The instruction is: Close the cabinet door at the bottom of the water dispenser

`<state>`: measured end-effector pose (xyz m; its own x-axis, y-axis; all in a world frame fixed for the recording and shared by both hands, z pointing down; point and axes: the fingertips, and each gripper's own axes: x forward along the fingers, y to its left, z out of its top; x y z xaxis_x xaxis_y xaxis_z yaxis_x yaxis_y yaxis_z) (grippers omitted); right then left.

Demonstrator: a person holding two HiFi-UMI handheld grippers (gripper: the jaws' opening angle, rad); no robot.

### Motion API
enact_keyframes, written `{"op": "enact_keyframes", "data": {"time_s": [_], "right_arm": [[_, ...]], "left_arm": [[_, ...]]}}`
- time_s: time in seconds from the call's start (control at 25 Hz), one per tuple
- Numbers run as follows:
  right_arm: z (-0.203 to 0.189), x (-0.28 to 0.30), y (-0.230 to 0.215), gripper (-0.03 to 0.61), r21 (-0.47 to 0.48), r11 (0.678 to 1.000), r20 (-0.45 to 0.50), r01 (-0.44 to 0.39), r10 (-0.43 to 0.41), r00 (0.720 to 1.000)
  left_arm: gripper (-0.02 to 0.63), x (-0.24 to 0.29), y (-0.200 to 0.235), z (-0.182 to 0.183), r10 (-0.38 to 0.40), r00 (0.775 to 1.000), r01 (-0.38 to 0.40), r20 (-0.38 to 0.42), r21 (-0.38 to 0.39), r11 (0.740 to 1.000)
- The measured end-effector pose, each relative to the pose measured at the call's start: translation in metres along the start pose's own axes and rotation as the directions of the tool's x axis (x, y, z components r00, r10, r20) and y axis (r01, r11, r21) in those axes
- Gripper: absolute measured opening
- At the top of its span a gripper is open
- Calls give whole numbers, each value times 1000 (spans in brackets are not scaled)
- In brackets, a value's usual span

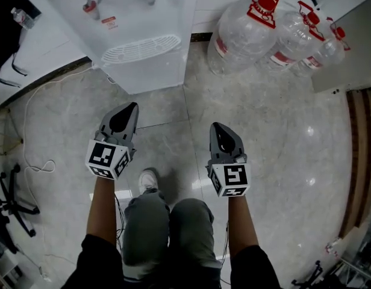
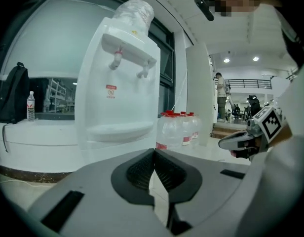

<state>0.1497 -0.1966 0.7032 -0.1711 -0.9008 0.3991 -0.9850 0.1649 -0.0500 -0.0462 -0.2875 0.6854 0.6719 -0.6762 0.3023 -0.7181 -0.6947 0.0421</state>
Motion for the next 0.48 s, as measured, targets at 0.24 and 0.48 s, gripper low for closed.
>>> {"op": "enact_keyframes", "data": {"time_s": [0.24,0.48], "right_arm": [[83,-22,14,12,3,1000,-1,0,0,1000],[163,-51,31,12,10,1000,-6,-11,11,1000]], "left_arm": [[15,-40,15,73,53,999,-53,0,-36,998],[15,-79,6,147,58,998,-59,-16,-41,997]]}}
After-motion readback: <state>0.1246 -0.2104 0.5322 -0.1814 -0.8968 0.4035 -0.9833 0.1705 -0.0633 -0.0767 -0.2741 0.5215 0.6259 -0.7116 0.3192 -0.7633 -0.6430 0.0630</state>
